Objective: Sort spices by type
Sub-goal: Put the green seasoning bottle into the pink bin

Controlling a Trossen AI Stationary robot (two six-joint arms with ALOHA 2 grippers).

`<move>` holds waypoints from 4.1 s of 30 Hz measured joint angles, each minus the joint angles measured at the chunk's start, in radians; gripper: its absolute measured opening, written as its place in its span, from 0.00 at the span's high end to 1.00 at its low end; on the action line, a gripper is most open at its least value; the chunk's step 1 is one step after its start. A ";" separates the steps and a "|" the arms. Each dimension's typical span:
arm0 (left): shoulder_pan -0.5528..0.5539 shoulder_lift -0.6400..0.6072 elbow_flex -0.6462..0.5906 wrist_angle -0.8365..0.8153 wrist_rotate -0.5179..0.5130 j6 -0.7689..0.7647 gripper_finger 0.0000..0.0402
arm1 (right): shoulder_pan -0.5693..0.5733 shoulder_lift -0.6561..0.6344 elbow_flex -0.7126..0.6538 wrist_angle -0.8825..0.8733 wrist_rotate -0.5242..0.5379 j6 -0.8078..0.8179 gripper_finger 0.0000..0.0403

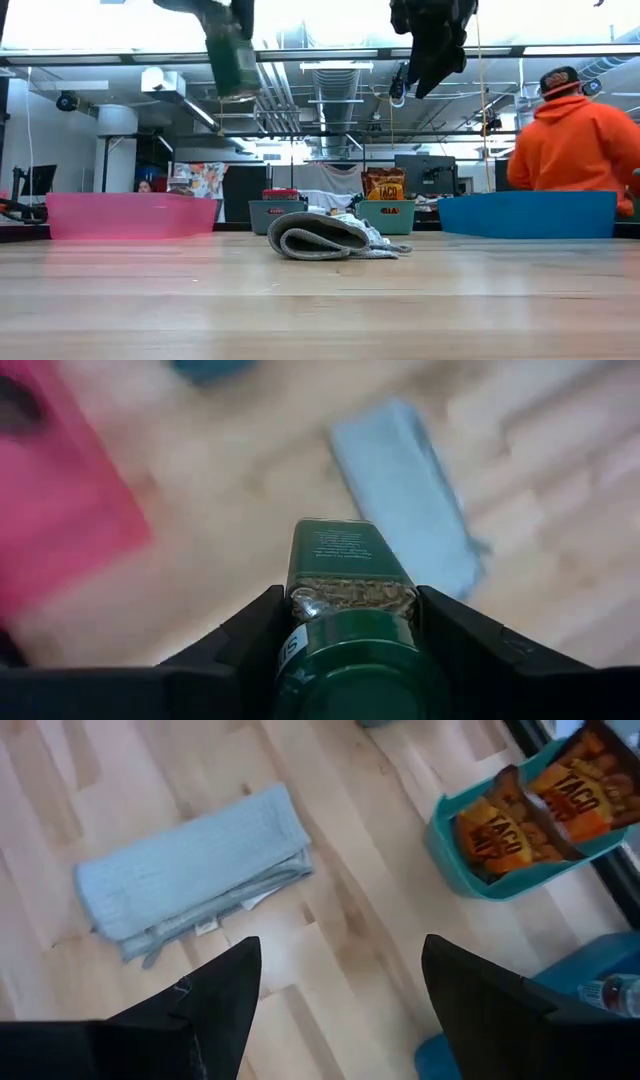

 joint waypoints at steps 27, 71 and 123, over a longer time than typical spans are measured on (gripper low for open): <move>0.914 -0.349 -0.718 0.267 0.186 0.493 0.55 | -0.196 0.042 0.001 0.114 -0.055 0.050 0.40; 0.977 -0.288 -0.688 0.270 0.193 0.619 0.31 | -0.289 0.064 0.002 0.117 -0.087 0.022 0.33; 0.922 -0.307 -0.584 0.128 0.329 0.769 1.00 | -0.298 0.063 0.003 0.141 -0.087 0.008 0.34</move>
